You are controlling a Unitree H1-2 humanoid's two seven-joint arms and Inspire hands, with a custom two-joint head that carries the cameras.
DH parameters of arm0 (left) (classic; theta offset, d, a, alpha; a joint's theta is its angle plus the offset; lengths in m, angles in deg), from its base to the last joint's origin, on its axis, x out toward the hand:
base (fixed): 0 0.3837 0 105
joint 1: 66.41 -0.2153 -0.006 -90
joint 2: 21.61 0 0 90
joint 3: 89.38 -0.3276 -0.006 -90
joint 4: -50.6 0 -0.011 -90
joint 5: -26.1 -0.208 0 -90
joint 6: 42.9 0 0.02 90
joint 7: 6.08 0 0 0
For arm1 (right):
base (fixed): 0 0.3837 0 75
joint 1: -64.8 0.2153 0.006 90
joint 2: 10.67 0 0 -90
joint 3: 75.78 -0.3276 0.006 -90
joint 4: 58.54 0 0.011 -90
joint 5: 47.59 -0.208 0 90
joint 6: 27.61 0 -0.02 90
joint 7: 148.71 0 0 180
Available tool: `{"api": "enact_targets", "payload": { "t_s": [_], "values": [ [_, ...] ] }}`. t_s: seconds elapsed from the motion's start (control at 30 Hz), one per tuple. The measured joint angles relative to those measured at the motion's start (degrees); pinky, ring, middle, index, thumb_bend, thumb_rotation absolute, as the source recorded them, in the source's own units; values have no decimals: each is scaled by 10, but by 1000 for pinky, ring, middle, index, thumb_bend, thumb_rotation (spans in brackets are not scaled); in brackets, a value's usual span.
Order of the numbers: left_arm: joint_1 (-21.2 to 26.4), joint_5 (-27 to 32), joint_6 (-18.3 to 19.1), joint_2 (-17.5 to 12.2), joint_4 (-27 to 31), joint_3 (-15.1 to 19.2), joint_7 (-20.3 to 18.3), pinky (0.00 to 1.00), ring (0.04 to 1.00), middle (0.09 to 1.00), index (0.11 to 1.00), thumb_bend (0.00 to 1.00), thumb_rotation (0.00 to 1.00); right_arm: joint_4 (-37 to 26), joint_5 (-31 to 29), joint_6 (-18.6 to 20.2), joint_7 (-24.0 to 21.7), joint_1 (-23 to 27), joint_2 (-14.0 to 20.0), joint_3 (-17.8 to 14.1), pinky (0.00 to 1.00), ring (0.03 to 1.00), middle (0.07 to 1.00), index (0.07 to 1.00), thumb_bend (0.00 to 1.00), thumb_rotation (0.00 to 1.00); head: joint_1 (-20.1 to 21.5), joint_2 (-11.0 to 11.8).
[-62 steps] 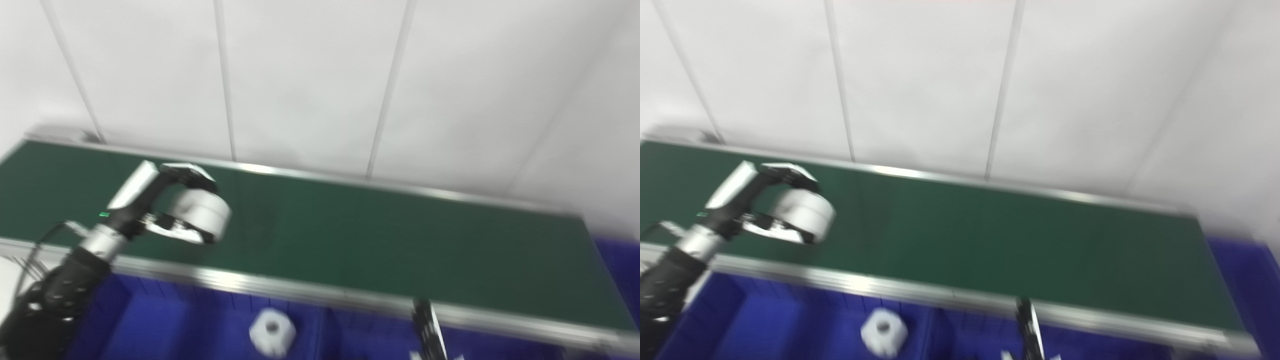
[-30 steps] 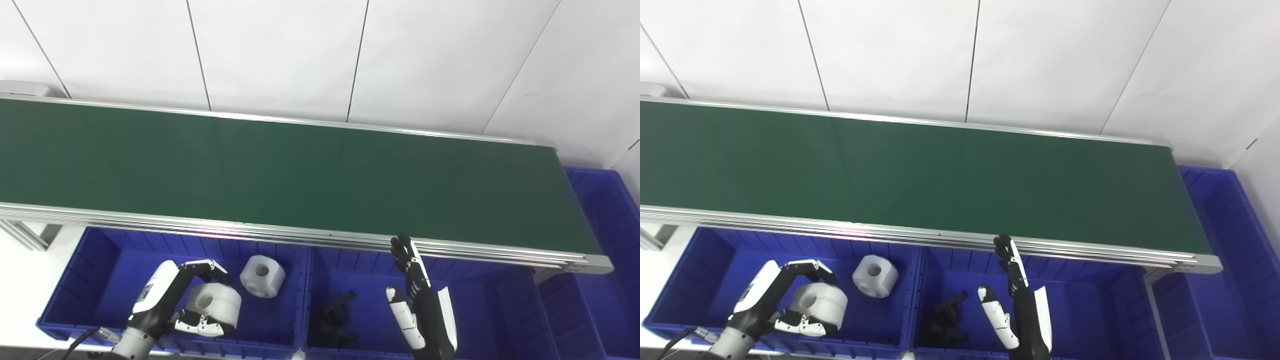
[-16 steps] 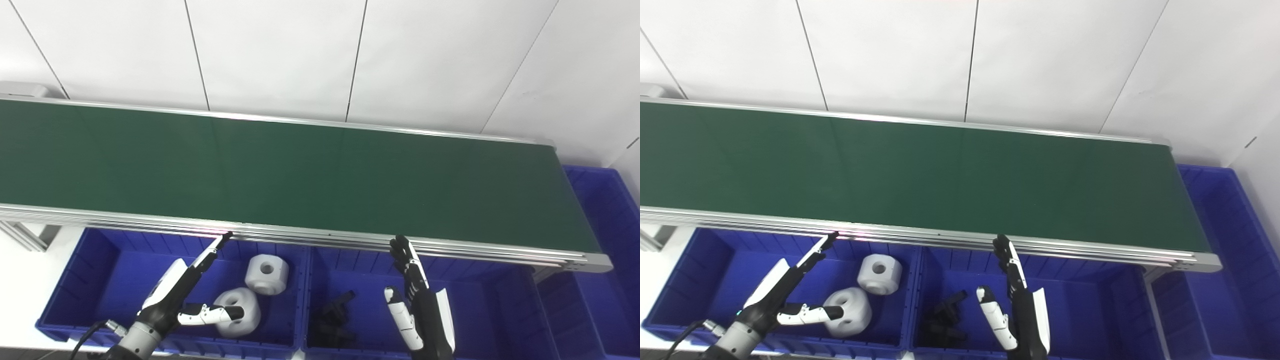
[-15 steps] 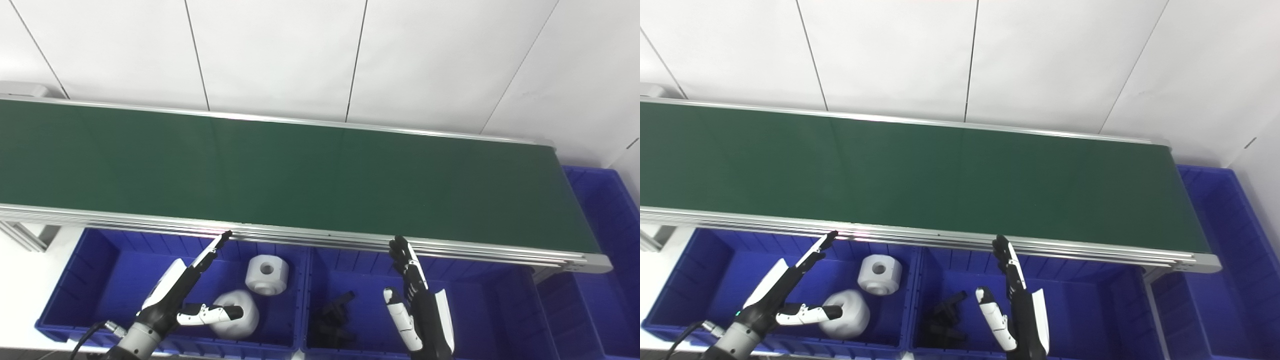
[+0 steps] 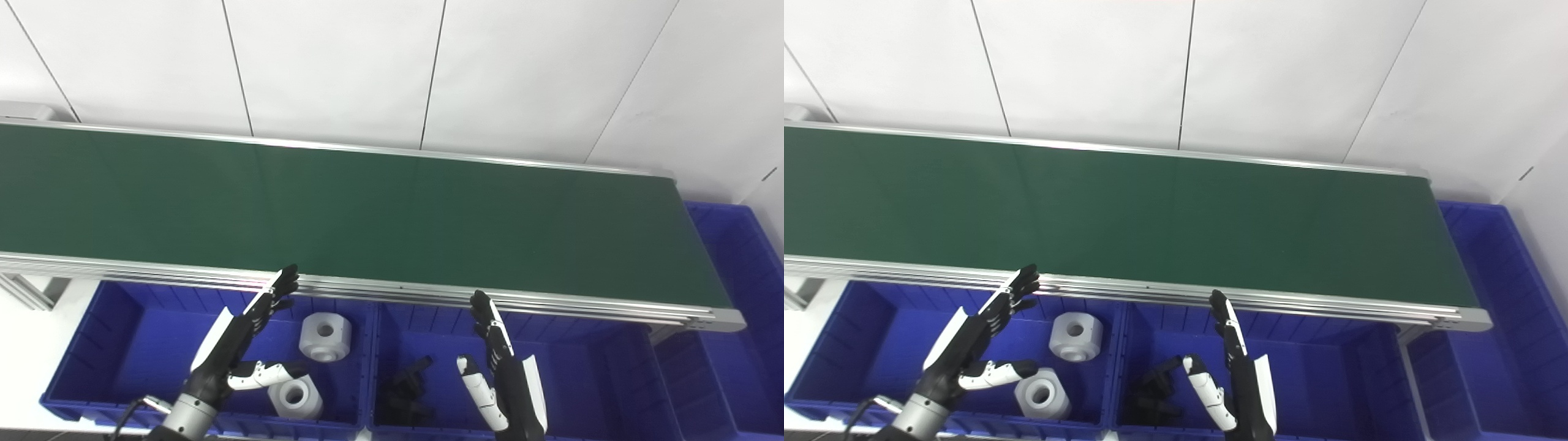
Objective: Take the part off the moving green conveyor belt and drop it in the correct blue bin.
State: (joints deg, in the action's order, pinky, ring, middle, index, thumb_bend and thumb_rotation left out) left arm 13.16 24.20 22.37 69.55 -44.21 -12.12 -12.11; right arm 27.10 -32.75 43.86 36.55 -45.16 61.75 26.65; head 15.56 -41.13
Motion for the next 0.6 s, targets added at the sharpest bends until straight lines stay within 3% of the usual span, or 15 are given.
{"api": "enact_targets", "payload": {
  "t_s": [0.2,0.43,0.6],
  "values": [
    [-9,50,0,28,-2,23,-40,911,942,959,956,703,723,0,8,0,0,0,0,0,927,938,950,971,736,880,-4,5],
    [-11,71,0,61,-3,45,-95,903,951,967,957,694,707,4,-16,0,-6,-3,5,-3,964,964,955,980,737,874,-16,10],
    [-16,61,0,77,-3,52,-100,914,958,973,958,690,695,4,-20,0,-10,-9,14,-12,954,953,949,977,718,877,-15,11]
  ]
}}
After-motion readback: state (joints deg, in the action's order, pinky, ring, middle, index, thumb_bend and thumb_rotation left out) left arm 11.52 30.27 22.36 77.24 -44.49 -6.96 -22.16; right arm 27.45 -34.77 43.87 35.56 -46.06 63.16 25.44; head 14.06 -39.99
